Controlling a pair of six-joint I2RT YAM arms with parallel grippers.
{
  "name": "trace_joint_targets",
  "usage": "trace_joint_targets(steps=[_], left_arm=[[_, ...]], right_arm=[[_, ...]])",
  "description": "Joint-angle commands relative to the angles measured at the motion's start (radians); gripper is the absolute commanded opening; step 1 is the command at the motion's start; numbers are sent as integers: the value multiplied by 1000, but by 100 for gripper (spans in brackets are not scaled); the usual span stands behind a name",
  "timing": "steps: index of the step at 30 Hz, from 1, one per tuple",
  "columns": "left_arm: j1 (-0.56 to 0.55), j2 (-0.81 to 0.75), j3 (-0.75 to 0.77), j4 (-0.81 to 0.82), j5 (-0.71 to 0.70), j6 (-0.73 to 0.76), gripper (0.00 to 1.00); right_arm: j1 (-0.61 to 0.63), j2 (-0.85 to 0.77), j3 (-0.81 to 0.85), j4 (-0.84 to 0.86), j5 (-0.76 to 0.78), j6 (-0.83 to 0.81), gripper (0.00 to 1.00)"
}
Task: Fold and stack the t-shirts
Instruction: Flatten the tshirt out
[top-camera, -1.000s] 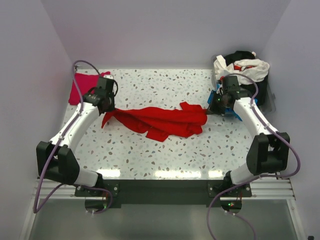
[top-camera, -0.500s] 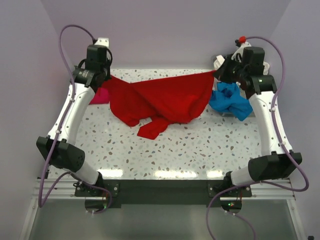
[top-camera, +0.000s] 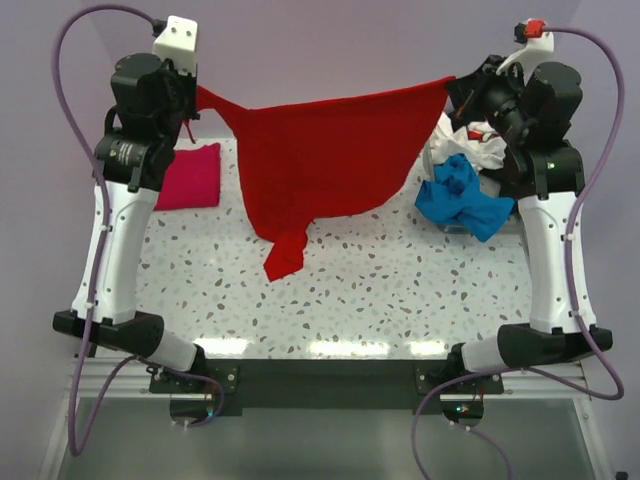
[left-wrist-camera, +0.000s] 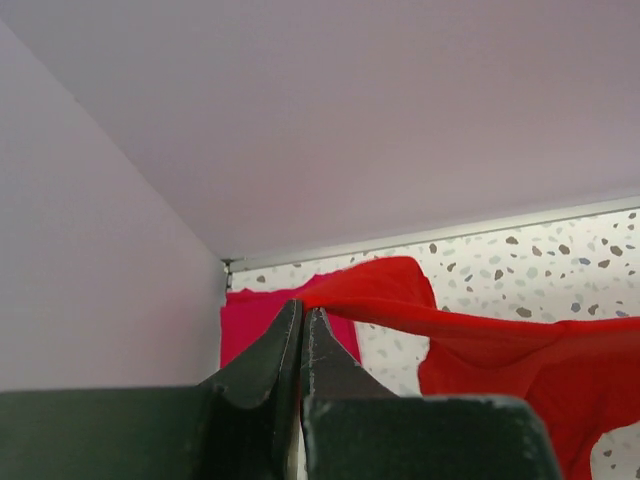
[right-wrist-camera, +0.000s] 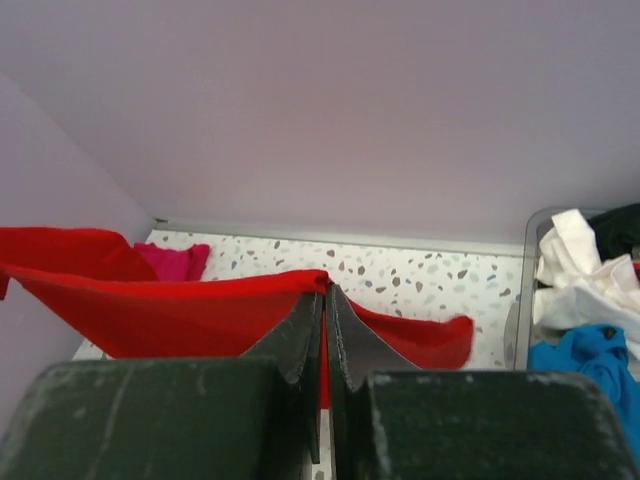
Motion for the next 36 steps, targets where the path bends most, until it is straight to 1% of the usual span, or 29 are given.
trace_joint_targets(steps=[1, 5, 9, 13, 16, 20, 23, 27, 30, 33, 36], left_arm=[[12, -114, 41, 112, 84, 99, 0], [12, -167, 89, 118, 129, 121, 0], [10, -178, 187, 112, 175, 139, 0], [12, -189, 257, 135, 230, 139, 0], [10, -206, 265, 190, 262, 144, 0], [12, -214, 195, 254, 264, 159, 0], [12, -169, 146, 239, 271, 164, 0], [12, -66, 144, 173, 276, 170, 0], [12, -8, 124, 187, 271, 178, 0], [10, 64, 150, 201, 248, 202, 0], [10, 138, 207, 231, 238, 218, 0]], right_arm=[[-9, -115, 43, 153, -1, -35, 0], [-9, -159, 101, 146, 16, -58, 0], [-9, -189, 191, 121, 39, -74, 0], [-9, -219, 233, 112, 71, -78, 0], [-9, -242, 239, 131, 76, -75, 0], [-11, -253, 198, 144, 85, -58, 0], [-9, -233, 157, 121, 101, -36, 0], [-9, -175, 91, 98, 78, 11, 0], [-11, -114, 39, 97, 52, 37, 0], [-8, -35, 3, 124, 30, 47, 0], [-9, 60, 23, 135, 32, 51, 0]])
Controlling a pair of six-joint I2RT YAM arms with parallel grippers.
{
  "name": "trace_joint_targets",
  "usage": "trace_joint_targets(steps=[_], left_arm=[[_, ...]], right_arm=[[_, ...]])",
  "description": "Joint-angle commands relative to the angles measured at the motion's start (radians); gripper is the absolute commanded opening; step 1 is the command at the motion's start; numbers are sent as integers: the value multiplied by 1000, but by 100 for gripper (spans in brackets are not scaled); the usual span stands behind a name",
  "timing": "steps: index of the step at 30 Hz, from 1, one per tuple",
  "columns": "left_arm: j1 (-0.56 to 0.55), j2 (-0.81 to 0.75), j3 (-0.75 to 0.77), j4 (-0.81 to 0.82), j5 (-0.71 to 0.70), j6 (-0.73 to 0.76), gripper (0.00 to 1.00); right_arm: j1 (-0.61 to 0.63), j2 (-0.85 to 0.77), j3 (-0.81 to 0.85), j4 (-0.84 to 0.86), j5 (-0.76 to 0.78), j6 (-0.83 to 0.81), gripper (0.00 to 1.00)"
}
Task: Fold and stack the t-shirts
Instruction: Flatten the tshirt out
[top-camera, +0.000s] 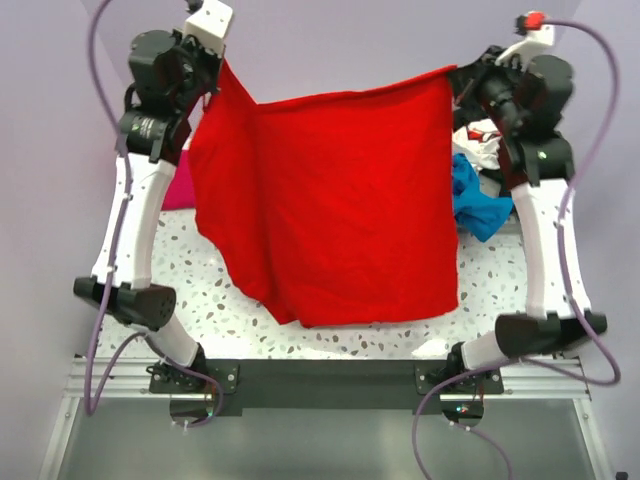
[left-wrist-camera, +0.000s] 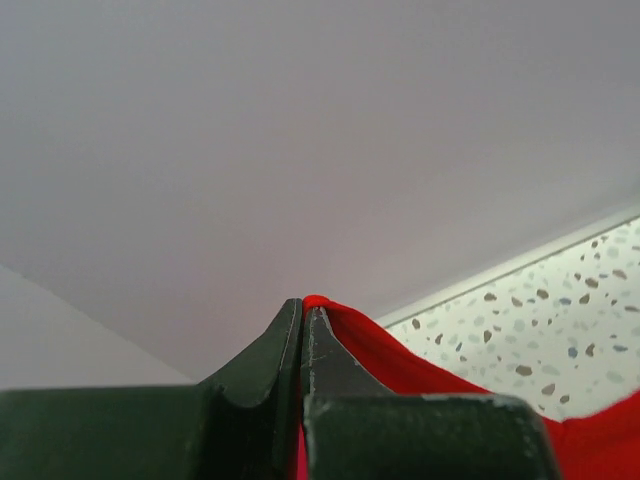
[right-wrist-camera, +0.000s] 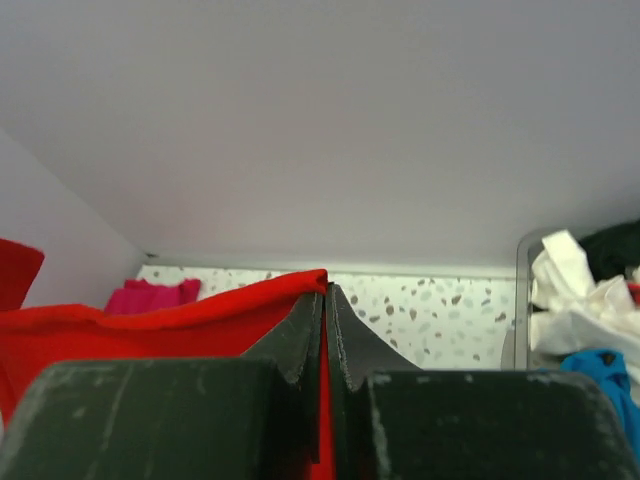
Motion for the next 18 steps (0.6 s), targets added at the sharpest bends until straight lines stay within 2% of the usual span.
trace_joint_targets(steps=[1, 3, 9, 13, 18], left_arm=[[11, 35, 90, 64, -30, 48, 0], [8, 51, 141, 81, -45, 51, 0], [5, -1, 149, 148, -105, 94, 0], [5, -87, 124, 177, -105, 109, 0], [2, -214, 24, 236, -88, 124, 0]], right_arm=[[-5, 72, 28, 27, -15, 28, 0], [-5, 117, 71, 34, -18, 39, 0], [-6, 117, 140, 57, -26, 62, 0], [-5, 45, 140, 64, -28, 56, 0], [-5, -53, 143, 51, -43, 27, 0]])
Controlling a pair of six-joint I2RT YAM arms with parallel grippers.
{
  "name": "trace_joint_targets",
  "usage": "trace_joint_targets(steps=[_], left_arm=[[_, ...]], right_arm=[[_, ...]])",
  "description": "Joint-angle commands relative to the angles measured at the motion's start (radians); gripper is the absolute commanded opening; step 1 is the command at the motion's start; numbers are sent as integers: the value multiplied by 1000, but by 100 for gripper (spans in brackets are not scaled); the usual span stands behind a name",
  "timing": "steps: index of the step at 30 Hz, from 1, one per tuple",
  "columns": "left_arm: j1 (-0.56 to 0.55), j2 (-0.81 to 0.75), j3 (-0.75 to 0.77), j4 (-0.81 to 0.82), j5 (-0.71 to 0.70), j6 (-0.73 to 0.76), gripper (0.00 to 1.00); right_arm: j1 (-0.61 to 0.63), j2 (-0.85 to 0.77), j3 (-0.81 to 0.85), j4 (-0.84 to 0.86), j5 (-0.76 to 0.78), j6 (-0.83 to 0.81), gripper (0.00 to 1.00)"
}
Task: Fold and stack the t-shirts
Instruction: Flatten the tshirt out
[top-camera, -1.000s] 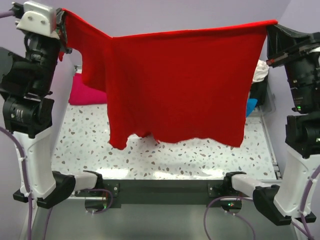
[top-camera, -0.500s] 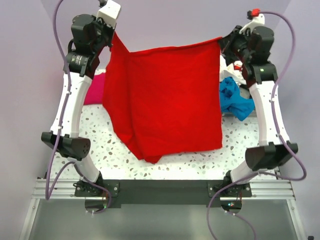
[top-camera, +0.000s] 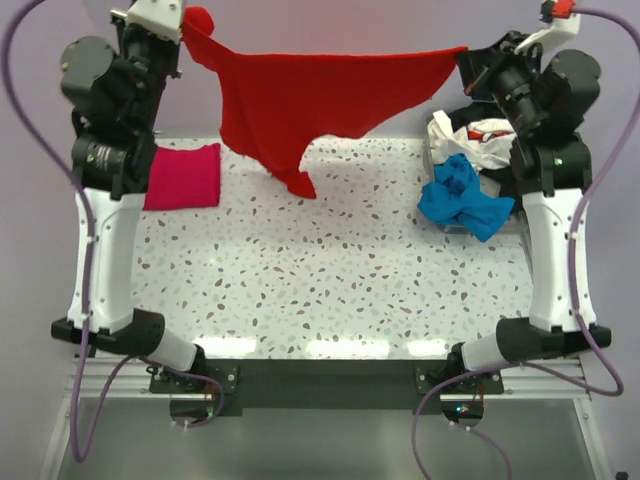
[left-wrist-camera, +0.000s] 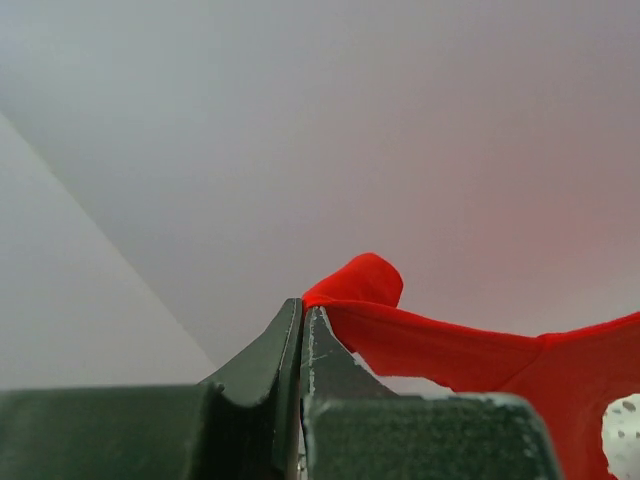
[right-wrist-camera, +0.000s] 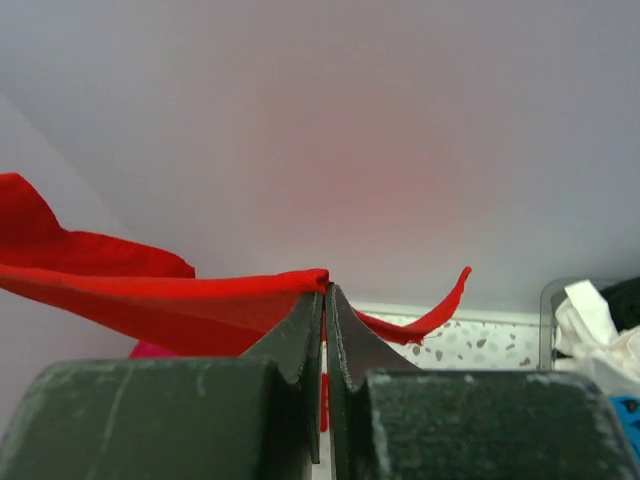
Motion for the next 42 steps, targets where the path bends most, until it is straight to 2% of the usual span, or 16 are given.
trace_joint_targets(steps=[1, 10, 15, 21, 25, 30, 33, 34, 35, 36, 37, 38, 39, 40, 41, 42], left_arm=[[3, -149, -36, 143, -2, 35, 0], [3, -329, -59, 137, 79, 43, 0], [3, -338, 8, 117, 162, 38, 0], [3, -297, -10, 100, 234, 25, 0], [3, -220, -117, 108, 311, 0, 0], [5, -61, -392, 264, 291, 12, 0], [5, 88, -479, 458, 252, 12, 0], [2, 136, -496, 508, 246, -29, 6], [3, 183, -487, 583, 239, -50, 20], [-1, 282, -448, 606, 211, -70, 44], [-12, 326, -429, 646, 167, -136, 55], [-12, 390, -412, 655, 159, -167, 65], [-14, 415, -382, 649, 144, -188, 100], [-21, 432, -372, 622, 99, -220, 100], [-24, 432, -377, 613, 96, -224, 100], [-30, 423, -409, 605, 69, -222, 100]], right_arm=[[-5, -123, 52, 45, -21, -31, 0], [-5, -303, 77, -14, 56, -83, 0], [-6, -355, 137, -44, 110, -102, 0], [-5, -360, 127, -68, 134, -51, 0], [-5, -326, 42, -80, 156, -27, 0], [-5, -239, -210, 33, 146, -16, 0], [-5, -72, -336, 110, 189, -23, 0], [-6, -17, -351, 157, 195, -27, 0], [-6, 122, -333, 167, 206, -33, 0], [-6, 199, -301, 152, 220, -45, 0], [-6, 279, -171, 109, 212, -50, 0], [-5, 448, -91, 62, 225, -56, 7], [-5, 517, -10, -39, 202, -60, 35], [-3, 589, 147, -102, 202, -57, 45], [0, 655, 191, -142, 200, -54, 59], [6, 666, 210, -165, 202, -51, 87]])
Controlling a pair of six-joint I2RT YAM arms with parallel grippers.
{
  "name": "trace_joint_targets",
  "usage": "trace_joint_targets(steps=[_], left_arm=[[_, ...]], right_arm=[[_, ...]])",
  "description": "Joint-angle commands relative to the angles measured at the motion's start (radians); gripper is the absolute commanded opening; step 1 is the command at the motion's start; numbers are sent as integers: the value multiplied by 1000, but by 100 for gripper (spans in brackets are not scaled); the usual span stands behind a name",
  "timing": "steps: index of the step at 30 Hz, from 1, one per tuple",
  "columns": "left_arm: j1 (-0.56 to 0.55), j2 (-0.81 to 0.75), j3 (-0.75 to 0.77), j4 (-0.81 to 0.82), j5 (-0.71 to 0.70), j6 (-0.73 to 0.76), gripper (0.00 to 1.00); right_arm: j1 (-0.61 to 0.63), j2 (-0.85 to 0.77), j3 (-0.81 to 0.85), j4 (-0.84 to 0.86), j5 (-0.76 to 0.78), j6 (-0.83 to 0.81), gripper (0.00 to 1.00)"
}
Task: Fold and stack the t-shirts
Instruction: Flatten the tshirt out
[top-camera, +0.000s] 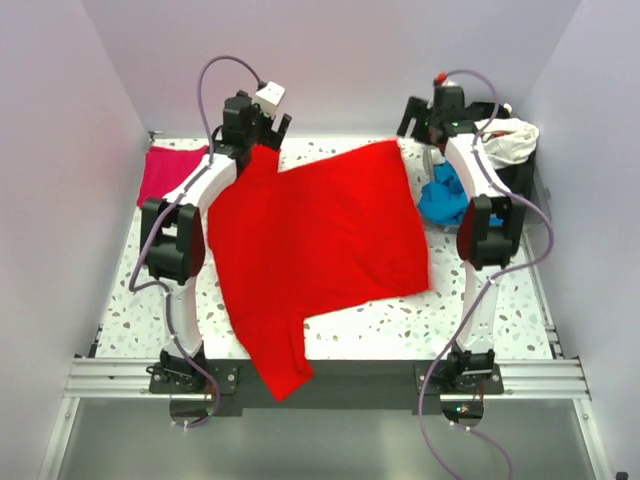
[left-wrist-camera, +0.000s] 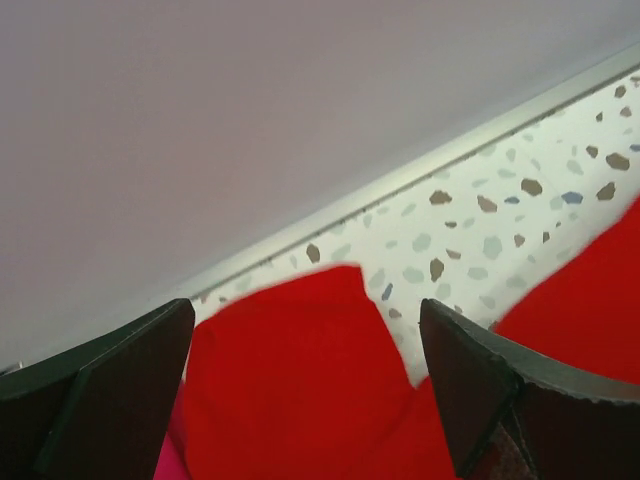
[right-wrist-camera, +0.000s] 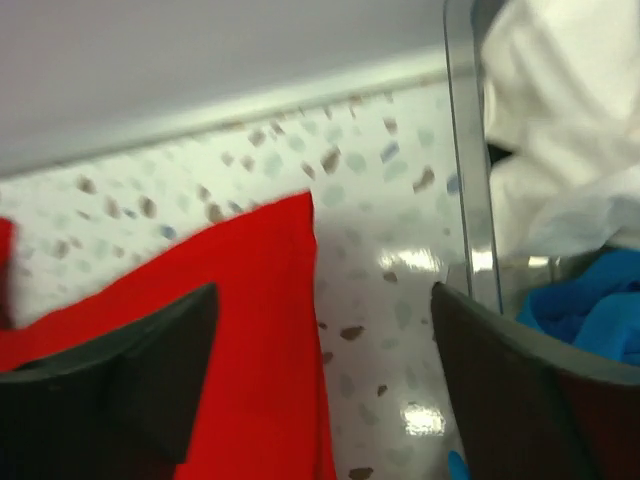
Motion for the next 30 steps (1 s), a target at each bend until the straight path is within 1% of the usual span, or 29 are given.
trace_joint_targets(steps=[1, 2, 3, 4, 6, 7, 9, 10, 12, 13, 15, 18, 20, 23, 27, 30], left_arm=[[-32, -109, 32, 119, -107, -80, 100], [-35, -143, 14, 96, -104, -80, 100], [-41, -163, -27, 73, -100, -82, 100], [-44, -184, -49, 29, -104, -94, 100], [-46, -250, -112, -24, -104, -122, 100], [-46, -272, -135, -60, -98, -136, 100], [-49, -327, -193, -136, -124, -163, 100], [-49, -341, -207, -183, -150, -201, 100], [-49, -361, -242, -232, -187, -235, 100], [-49, -365, -253, -280, -230, -267, 100], [-44, -367, -285, -321, -271, -356, 100], [-43, -353, -337, -355, -282, -402, 100], [-43, -335, -351, -392, -284, -447, 100], [-31, -327, -428, -397, -271, -502, 100], [-17, -329, -509, -354, -247, -538, 100], [-17, -297, -528, -352, -233, -542, 100]], right_arm=[[10, -2, 136, -159, 25, -10, 96], [15, -23, 92, -138, 28, -13, 99], [25, -90, 38, -83, 31, -25, 99], [30, -123, -72, -59, 42, -27, 99], [42, -189, -168, -15, 30, -28, 99], [50, -245, -247, -6, 17, -28, 99], [90, -289, -312, 4, 17, -42, 98], [107, -327, -370, 10, -8, -51, 99], [165, -353, -413, 22, -41, -59, 98], [186, -364, -447, 30, -71, -57, 98], [246, -362, -494, 66, -131, -53, 98], [307, -307, -512, 105, -199, -45, 98], [332, -240, -484, 102, -210, -42, 98], [377, -169, -441, 91, -202, -56, 97], [414, -93, -417, 91, -156, -71, 97], [415, -36, -404, 64, -84, -70, 97]])
